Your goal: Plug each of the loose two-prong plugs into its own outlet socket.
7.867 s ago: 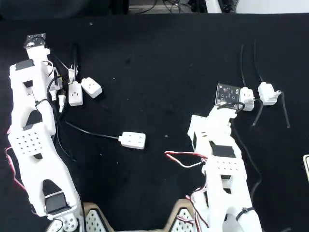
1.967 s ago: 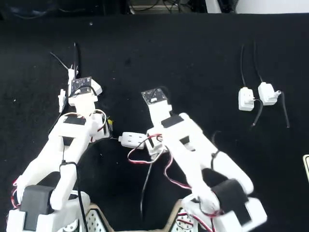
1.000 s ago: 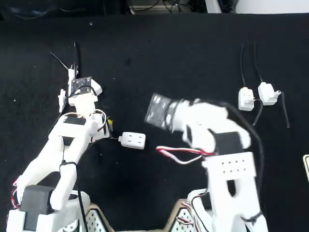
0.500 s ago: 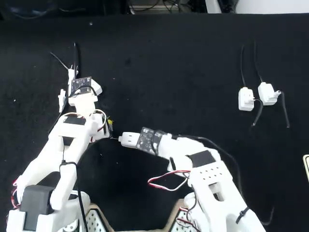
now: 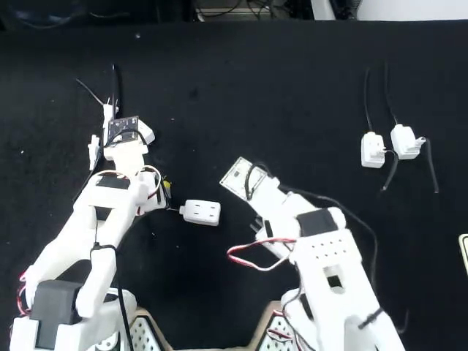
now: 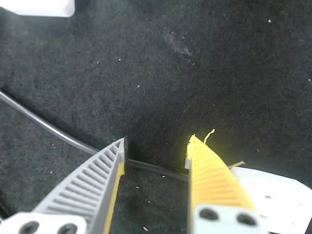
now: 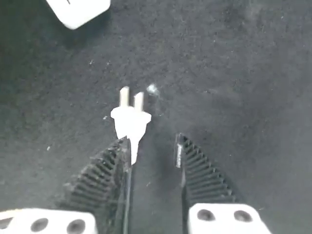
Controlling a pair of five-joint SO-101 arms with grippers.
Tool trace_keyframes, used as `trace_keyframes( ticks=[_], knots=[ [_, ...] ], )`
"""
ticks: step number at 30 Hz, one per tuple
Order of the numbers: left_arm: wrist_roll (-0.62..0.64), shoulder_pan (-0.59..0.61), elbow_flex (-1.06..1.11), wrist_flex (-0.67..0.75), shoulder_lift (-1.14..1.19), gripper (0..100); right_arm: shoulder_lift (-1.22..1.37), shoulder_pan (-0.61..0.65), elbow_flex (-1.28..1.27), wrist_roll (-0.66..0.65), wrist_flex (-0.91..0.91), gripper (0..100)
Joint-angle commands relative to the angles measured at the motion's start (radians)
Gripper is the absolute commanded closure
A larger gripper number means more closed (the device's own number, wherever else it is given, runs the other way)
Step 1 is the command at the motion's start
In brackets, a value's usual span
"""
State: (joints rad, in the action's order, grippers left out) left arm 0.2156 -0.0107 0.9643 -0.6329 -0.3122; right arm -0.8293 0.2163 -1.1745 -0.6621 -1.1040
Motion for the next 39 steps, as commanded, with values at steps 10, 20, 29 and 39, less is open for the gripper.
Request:
trace_keyframes(
  ticks=[10,20,29,39],
  knots=[
    [0.009,0.01,-0.002,0.011,-0.035,80,0.297,-0.012,0.047,0.008,0.118,86.4],
    [0.009,0.012,-0.002,0.011,-0.035,80,0.358,0.115,0.082,0.015,0.112,99.0],
    [0.009,0.012,-0.002,0.011,-0.035,80,0.361,0.115,0.18,0.009,0.018,98.8],
    [0.009,0.012,-0.002,0.011,-0.035,80,0.36,0.12,-0.002,0.018,0.252,87.8]
  ],
)
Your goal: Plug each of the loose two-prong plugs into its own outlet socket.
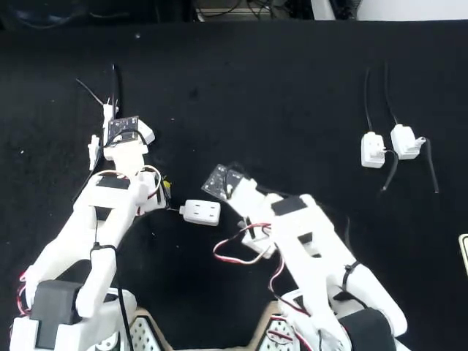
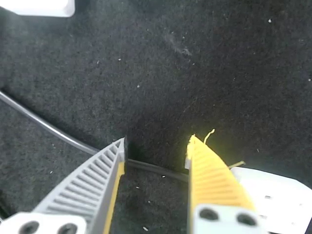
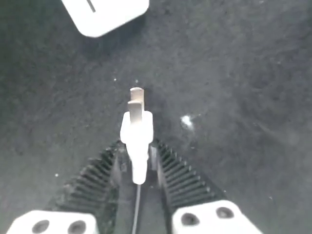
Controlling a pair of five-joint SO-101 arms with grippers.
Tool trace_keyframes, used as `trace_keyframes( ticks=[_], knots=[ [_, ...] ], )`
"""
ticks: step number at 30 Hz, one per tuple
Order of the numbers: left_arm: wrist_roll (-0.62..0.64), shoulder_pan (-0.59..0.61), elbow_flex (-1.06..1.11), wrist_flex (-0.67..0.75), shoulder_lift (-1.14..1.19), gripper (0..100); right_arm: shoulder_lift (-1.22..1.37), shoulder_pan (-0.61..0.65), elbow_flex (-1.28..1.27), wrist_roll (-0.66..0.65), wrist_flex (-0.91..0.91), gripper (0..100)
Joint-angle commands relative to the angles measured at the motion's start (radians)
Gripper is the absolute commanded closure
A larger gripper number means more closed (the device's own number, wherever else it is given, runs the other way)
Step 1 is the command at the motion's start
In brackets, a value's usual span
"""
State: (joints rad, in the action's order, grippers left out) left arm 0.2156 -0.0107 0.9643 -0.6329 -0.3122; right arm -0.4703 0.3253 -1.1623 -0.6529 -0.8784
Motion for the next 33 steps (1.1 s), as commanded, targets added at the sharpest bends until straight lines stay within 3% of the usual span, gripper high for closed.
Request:
trace_keyframes(
  ticks=[1,10,16,27,33],
  knots=[
    [0.009,0.012,-0.002,0.011,-0.035,80,0.001,0.011,-0.021,0.009,0.028,86.1],
    [0.008,0.012,-0.002,0.011,-0.035,80,-0.001,0.012,0.005,0.051,0.031,86.0],
    [0.008,0.012,-0.002,0.011,-0.035,80,-0.001,0.012,0.005,0.049,0.029,98.9],
    [0.008,0.012,-0.002,0.005,-0.035,80,-0.002,0.014,0.035,0.1,0.023,98.8],
    [0.009,0.01,-0.002,-0.095,-0.137,80,-0.102,0.081,0.058,0.101,0.023,98.8]
  ],
)
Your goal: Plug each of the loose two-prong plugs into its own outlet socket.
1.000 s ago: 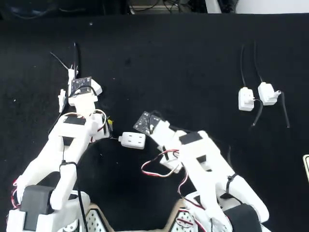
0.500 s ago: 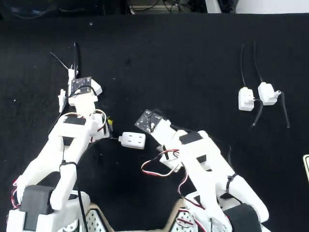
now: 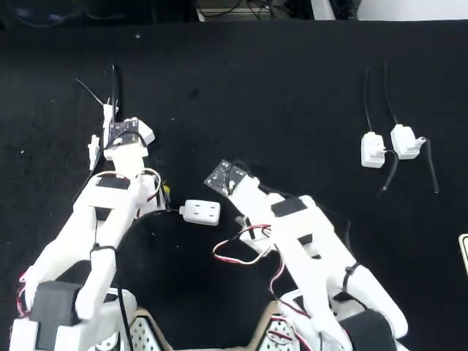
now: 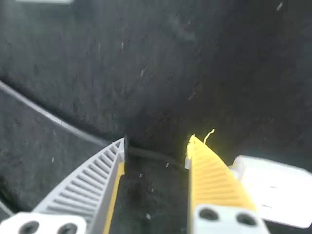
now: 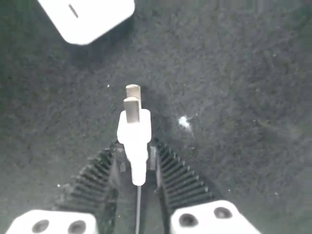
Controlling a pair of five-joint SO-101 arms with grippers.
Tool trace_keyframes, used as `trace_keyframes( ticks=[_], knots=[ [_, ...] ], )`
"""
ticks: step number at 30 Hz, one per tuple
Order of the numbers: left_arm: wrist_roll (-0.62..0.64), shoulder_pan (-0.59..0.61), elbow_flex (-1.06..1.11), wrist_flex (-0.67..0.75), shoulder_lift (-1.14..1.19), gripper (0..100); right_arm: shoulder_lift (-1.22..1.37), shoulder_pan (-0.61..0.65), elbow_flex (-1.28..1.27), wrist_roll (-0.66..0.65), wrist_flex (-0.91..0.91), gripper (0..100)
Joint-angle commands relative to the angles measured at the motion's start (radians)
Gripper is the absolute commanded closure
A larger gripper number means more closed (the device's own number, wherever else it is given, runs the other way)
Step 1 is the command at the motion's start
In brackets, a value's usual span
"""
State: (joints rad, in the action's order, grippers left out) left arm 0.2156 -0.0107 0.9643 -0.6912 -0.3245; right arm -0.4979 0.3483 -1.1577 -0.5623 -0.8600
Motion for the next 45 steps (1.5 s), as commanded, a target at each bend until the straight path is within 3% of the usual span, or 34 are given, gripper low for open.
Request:
trace_keyframes(
  ticks=[1,6,14,23,30,45],
  knots=[
    [0.009,0.01,0.018,-0.031,-0.16,80,-0.102,0.092,0.053,0.028,0.005,98.8],
    [0.015,0.008,0.107,-0.029,-0.351,80,-0.196,0.244,0.091,0.143,0.011,98.8],
    [0.017,0.001,0.245,-0.029,-0.647,80,-0.196,0.382,0.044,0.17,0.219,98.8],
    [0.009,-0.044,0.398,-0.037,-0.976,80,-0.196,0.387,-0.105,0.207,0.44,98.8],
    [-0.087,-0.179,0.479,-0.037,-1.094,80,-0.203,0.387,-0.101,0.247,0.463,98.8],
    [-0.089,-0.183,0.483,-0.037,-1.097,80,-0.449,0.387,-0.139,0.247,0.367,98.8]
  ],
)
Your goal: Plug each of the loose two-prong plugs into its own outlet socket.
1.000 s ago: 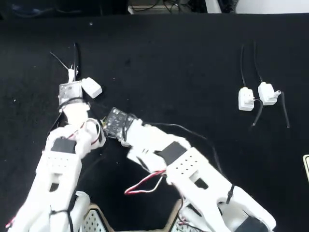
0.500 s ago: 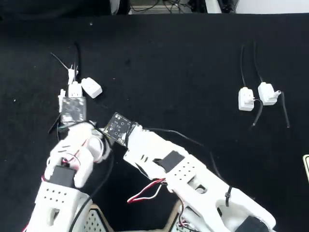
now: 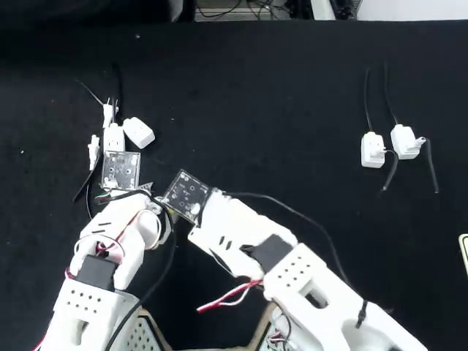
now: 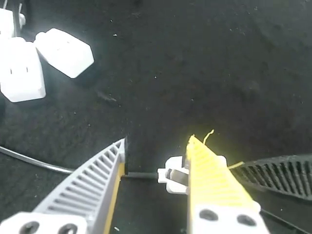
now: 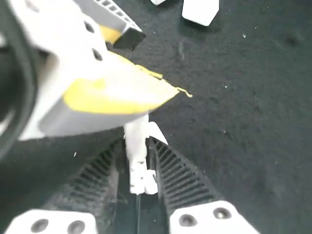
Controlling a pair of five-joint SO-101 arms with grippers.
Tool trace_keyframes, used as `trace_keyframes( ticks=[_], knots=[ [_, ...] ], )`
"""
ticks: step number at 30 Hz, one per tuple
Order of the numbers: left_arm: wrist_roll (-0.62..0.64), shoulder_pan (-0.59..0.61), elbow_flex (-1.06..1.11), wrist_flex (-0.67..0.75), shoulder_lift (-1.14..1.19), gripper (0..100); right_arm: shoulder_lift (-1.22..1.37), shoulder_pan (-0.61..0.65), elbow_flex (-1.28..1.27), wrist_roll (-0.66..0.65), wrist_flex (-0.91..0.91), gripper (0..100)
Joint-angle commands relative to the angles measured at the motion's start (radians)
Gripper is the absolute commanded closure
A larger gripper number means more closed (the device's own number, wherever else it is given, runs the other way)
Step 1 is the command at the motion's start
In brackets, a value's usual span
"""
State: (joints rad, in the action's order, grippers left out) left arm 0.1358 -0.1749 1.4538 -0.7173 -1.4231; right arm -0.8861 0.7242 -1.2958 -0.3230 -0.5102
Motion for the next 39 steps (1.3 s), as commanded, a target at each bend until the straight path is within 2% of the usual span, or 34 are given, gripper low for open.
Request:
trace_keyframes(
  ticks=[1,5,11,19,29,39],
  knots=[
    [-0.009,-0.019,-0.007,-0.011,0.0,80,-0.062,0.011,-0.01,0.008,0.028,98.8],
    [-0.009,-0.019,-0.007,-0.011,-0.002,80,-0.067,0.011,-0.028,0.017,0.051,98.8],
    [-0.009,-0.018,-0.007,-0.011,0.002,80,-0.068,0.011,-0.025,0.152,0.091,98.8],
    [-0.011,-0.018,-0.007,-0.011,0.002,80,-0.079,0.011,-0.027,0.15,0.095,98.8],
    [-0.011,-0.018,-0.005,-0.011,0.003,80,-0.318,0.043,-0.125,0.155,0.054,98.8],
    [-0.011,-0.018,-0.005,-0.011,0.003,80,-0.231,0.04,-0.117,0.157,0.106,98.8]
  ],
)
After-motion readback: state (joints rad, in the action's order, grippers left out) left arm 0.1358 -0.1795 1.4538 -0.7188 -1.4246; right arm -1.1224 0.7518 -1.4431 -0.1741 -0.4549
